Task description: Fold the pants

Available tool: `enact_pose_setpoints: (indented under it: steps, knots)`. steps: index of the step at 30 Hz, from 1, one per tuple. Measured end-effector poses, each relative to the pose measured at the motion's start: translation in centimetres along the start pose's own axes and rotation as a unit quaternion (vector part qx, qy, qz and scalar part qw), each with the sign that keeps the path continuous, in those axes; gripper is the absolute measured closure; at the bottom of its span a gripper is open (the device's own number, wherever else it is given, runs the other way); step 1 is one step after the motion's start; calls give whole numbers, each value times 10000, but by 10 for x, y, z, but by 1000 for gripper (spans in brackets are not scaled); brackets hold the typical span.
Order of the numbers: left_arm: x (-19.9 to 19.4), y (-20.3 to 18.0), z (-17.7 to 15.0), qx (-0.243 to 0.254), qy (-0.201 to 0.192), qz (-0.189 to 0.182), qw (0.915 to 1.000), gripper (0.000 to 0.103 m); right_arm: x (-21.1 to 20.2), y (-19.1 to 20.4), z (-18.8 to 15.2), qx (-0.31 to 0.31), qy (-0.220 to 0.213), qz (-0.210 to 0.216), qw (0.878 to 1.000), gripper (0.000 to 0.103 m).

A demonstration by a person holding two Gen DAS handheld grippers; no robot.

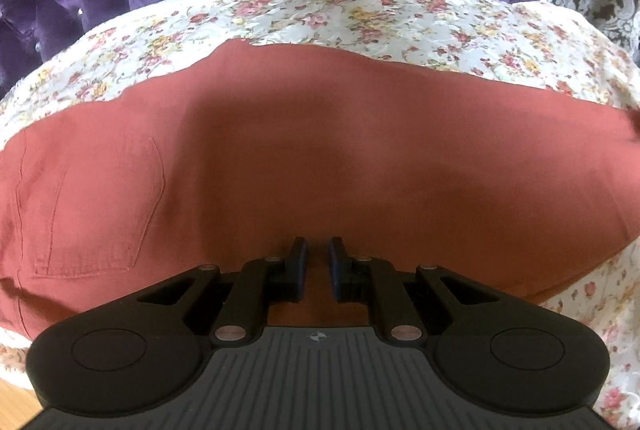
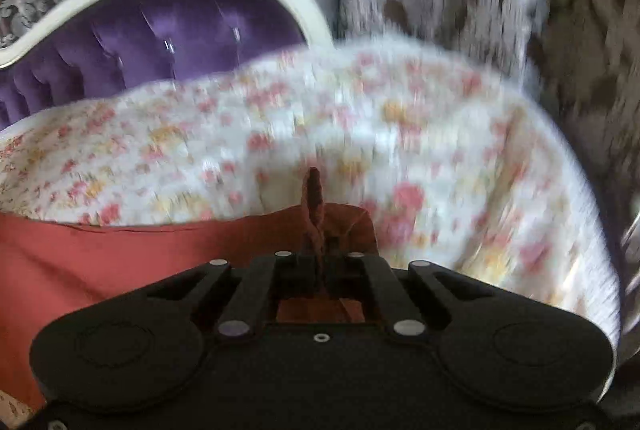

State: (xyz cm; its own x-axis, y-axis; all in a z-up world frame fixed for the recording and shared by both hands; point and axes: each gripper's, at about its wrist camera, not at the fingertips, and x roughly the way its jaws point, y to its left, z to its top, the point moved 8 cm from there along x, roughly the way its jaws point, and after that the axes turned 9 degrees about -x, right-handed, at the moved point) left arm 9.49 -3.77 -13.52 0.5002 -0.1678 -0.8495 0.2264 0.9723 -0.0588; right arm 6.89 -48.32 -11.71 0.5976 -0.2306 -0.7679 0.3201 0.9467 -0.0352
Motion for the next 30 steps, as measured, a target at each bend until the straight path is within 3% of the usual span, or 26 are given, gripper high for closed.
enact_pose_setpoints:
  steps: [6, 9, 12, 16, 19, 25, 30]
  knots:
    - [-5, 29, -4, -404, 155, 107, 9990, 90, 8, 4, -9, -49, 270, -180, 9995, 90]
    - [-9, 43, -11, -755, 217, -142, 9968, 90, 9, 1, -10, 70, 305, -178, 9994, 89]
    - [-10, 46, -13, -883, 172, -140, 9958, 91, 8, -2, -9, 251, 389, -193, 9987, 89]
    - [-12, 33, -17, -469, -24, 283, 9985, 91, 11, 1, -6, 238, 537, -299, 9978, 89]
    - [-11, 25, -19, -181, -160, 536, 9983, 91, 12, 1, -4, 209, 640, -367, 9971, 82]
    - [-11, 28, -18, -276, -176, 494, 9982, 92, 11, -10, -6, 690, 595, -248, 9955, 82]
    - [-10, 29, -17, -330, -156, 451, 9983, 92, 10, -11, -7, 736, 556, -274, 9954, 82]
